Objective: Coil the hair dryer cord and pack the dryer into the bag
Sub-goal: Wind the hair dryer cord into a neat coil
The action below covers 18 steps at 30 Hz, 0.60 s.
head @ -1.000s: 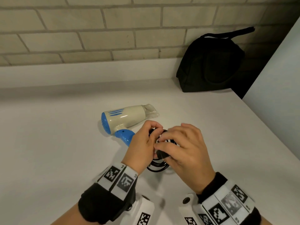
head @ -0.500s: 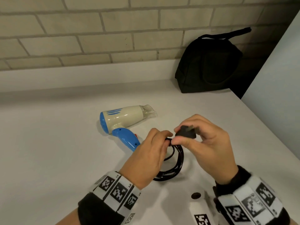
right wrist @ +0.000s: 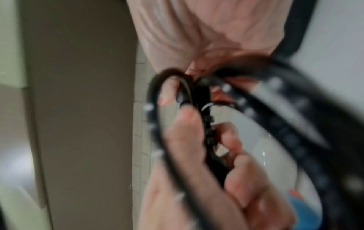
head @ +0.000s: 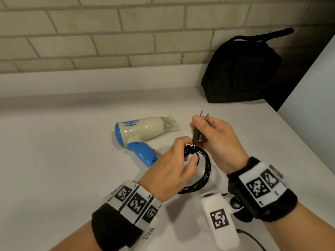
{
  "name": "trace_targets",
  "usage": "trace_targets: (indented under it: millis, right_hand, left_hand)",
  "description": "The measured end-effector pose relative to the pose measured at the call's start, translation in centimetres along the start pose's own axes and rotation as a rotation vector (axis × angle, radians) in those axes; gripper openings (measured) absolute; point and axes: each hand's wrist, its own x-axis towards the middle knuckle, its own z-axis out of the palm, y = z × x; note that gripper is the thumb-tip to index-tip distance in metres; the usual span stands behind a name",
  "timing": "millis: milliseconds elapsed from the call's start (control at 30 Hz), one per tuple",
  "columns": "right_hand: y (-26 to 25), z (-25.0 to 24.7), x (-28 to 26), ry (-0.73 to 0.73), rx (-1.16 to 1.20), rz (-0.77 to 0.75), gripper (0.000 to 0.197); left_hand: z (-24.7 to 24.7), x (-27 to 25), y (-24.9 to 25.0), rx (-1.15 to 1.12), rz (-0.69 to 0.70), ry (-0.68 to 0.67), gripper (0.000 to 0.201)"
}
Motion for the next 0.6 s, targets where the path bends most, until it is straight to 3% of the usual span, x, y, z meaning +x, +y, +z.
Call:
trace_targets:
  millis: [67, 200, 467, 600]
  right_hand:
    - [0.8, 0.1, 0.3, -0.019, 0.065, 0.153, 0.024]
    - [2.1, 0.3, 0.1, -0.081, 0.112, 0.382, 0.036]
    - [3.5, 0.2, -0.5, -0.005, 0.161, 0.333, 0.019]
    - [4.2, 0.0, -2.5, -0.171, 0.142, 0.282, 0.037]
  left_hand:
    - [0.5, -0.1, -0.5, -0.056, -0.023, 0.023, 0.039]
    - [1.3, -0.4, -1.3, -0.113, 0.016, 0.079, 0.050]
    - [1.0, -0.1, -2.0, -0.028, 0.020, 0.187, 0.050]
    - [0.1, 0.0, -2.5, -0.011, -0.017, 0.266, 0.040]
